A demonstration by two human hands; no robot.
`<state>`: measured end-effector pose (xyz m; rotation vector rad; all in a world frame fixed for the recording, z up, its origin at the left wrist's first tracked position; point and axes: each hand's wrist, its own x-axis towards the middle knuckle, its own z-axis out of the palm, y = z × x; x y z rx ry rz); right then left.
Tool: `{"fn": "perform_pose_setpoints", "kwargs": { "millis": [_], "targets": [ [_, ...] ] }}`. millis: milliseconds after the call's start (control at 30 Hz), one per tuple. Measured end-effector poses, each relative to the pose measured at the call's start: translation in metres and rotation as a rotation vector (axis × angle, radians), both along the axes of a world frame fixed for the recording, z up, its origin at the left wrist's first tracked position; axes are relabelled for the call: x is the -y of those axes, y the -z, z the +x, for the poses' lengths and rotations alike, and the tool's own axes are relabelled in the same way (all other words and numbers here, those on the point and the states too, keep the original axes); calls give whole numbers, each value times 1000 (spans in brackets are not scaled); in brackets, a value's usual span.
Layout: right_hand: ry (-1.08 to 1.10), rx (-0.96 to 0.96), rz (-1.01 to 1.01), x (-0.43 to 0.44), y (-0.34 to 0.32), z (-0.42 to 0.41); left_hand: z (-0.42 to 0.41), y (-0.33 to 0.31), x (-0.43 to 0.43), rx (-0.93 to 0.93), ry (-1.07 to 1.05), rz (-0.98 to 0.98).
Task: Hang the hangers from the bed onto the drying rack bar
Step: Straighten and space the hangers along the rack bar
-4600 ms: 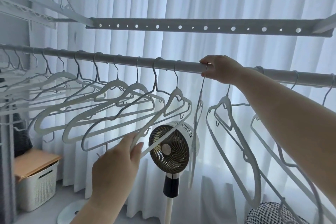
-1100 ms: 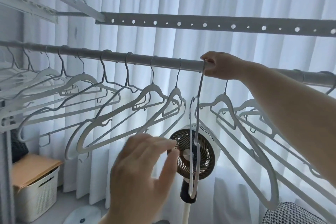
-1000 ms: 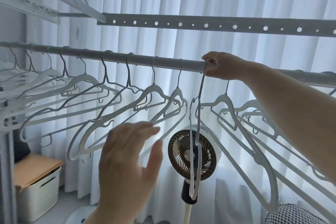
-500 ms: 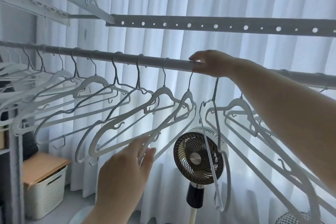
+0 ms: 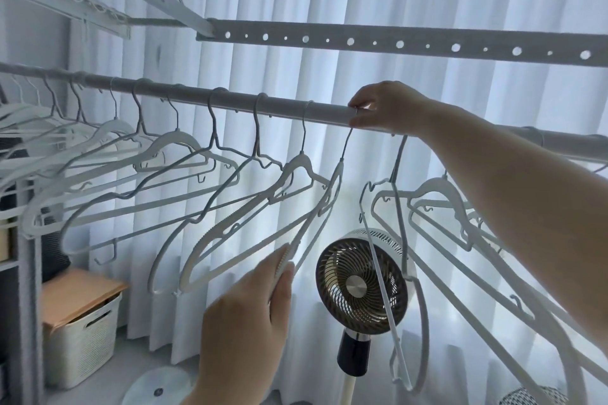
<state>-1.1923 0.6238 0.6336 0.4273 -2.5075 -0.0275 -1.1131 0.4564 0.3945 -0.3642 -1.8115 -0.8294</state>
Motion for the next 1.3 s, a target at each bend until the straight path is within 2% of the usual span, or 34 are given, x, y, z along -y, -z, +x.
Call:
{"fn": "perform_pose_setpoints", "kwargs": {
  "millis": [167,300,867,1067,1167,1300],
  "targets": [
    [2,-10,-3,3,1,1,2,8,-16,16,54,-74],
    [8,-12,-10,2,2,2,5,11,-27,13,17,-114],
    [23,-20,-12,-3,3,7,5,9,-24,-23,125,-34],
    [19,0,-19,-2,2,8,13,6,-14,43,202,47],
    [-10,-11,-48,-1,1,10,21,5,-2,-7,169,21],
    [-40,-70,-66,6,-2,11,27,-2,14,-205,43,44]
  ]
}}
